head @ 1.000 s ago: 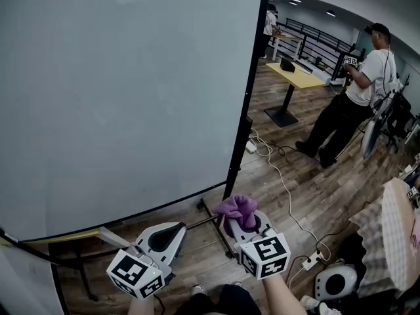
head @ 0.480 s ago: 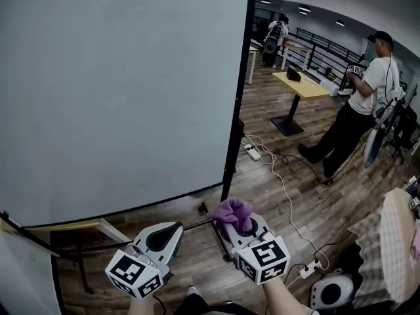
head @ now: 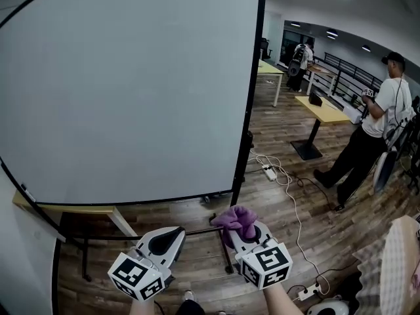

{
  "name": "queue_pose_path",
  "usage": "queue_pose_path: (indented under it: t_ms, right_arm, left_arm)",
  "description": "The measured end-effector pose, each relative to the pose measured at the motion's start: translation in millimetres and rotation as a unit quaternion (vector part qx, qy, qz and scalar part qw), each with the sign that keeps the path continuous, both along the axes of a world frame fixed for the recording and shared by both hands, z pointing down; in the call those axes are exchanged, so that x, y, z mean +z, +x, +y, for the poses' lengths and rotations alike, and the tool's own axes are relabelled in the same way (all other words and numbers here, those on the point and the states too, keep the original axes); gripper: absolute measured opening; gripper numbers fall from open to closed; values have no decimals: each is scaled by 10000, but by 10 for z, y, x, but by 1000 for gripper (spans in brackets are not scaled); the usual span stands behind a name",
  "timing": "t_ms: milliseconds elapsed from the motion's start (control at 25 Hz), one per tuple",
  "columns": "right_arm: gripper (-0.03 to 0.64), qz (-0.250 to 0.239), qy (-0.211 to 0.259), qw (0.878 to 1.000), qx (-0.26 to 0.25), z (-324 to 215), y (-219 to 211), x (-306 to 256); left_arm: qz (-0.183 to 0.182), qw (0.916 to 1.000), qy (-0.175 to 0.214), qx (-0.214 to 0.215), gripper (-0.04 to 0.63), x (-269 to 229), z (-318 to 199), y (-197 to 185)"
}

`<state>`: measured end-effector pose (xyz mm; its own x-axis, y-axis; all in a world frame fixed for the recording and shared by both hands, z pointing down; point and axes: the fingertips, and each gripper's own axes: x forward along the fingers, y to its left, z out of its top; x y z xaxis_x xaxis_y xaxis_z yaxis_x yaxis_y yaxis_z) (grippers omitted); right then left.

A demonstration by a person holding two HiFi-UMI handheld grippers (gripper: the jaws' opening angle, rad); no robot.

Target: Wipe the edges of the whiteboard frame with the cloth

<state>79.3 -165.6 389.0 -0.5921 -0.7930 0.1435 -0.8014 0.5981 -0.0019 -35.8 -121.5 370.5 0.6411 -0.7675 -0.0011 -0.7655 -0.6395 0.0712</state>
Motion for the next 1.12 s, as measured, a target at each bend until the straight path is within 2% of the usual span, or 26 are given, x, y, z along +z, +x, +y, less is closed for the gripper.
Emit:
queue_pose_path:
  t_ms: [680, 1120]
  right_arm:
    - [66, -197, 189, 9970, -729, 645, -47, -122]
    - [65, -279, 226, 9929, -1132, 846, -182, -126]
  left_arm:
    - [33, 9959, 169, -891, 17, -40, 825, -95]
    - [22, 9914, 180, -1300, 17, -31, 1100, -218]
